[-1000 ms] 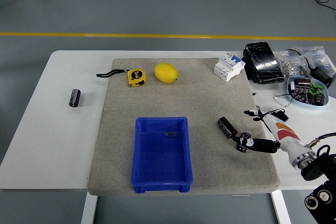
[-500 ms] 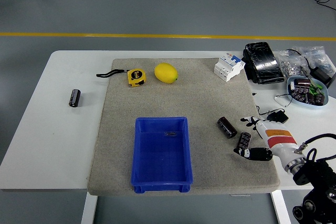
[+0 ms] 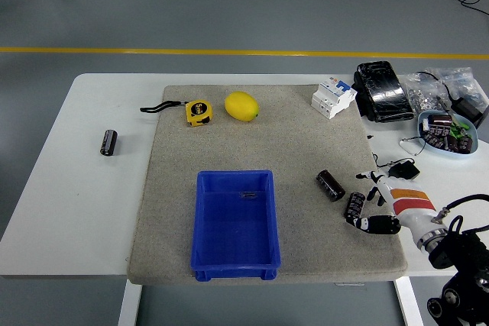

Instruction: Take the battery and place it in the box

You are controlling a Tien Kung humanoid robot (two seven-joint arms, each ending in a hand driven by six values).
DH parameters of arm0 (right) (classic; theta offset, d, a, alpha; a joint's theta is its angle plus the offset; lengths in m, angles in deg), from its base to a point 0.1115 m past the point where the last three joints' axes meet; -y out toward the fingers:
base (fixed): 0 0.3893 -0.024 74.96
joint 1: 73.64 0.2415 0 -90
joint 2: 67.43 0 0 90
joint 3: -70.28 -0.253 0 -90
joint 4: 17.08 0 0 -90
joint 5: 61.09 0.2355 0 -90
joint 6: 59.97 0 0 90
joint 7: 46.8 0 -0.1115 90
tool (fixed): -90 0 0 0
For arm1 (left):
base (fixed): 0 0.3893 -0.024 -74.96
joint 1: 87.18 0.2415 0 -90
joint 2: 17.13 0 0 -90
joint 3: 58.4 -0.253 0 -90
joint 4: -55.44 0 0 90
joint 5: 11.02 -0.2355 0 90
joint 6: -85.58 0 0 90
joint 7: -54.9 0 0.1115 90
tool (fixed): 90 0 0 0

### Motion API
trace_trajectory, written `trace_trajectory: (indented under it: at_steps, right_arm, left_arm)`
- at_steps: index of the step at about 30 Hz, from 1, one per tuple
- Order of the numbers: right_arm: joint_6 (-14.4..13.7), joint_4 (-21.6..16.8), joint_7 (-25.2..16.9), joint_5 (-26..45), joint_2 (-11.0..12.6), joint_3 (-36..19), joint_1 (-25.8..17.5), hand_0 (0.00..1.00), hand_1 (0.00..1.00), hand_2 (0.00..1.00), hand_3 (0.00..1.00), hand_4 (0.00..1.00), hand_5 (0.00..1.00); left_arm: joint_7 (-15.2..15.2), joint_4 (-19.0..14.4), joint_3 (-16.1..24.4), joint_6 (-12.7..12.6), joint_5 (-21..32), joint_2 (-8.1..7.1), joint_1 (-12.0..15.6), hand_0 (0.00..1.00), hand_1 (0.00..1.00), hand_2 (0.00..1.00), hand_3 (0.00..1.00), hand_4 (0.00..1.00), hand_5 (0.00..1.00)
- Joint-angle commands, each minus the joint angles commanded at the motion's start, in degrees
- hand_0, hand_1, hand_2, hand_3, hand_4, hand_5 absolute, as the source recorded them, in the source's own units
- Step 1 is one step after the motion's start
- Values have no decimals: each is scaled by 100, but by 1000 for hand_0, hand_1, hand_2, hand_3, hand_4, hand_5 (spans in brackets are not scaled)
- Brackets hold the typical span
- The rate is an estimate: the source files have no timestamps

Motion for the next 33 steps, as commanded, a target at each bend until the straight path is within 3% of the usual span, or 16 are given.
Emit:
trace_trajectory:
  at_steps: [25,26,31,32,33]
  right_arm:
    - [-21,149,6,0,-21,67,32,329,230,299,620,998,401]
    - [-23,152,6,0,-24,67,31,331,229,294,568,998,398]
    - [-72,166,4,0,-27,73,27,331,229,294,568,998,398]
    - [-83,169,4,0,-26,82,28,325,218,276,499,998,397]
    - [-100,172,5,0,-26,91,27,325,218,276,499,998,397]
  left_arm:
    - [16,2,27,-6,-59,-8,-26,729,706,740,625,660,654]
    - [19,2,34,-5,-69,-7,-26,730,707,740,626,661,654]
    - [24,1,47,2,-86,-7,-23,730,707,740,626,661,654]
    - [26,2,52,3,-93,-5,-23,729,705,739,625,660,654]
    - [27,3,58,4,-100,-3,-22,729,705,739,625,660,654]
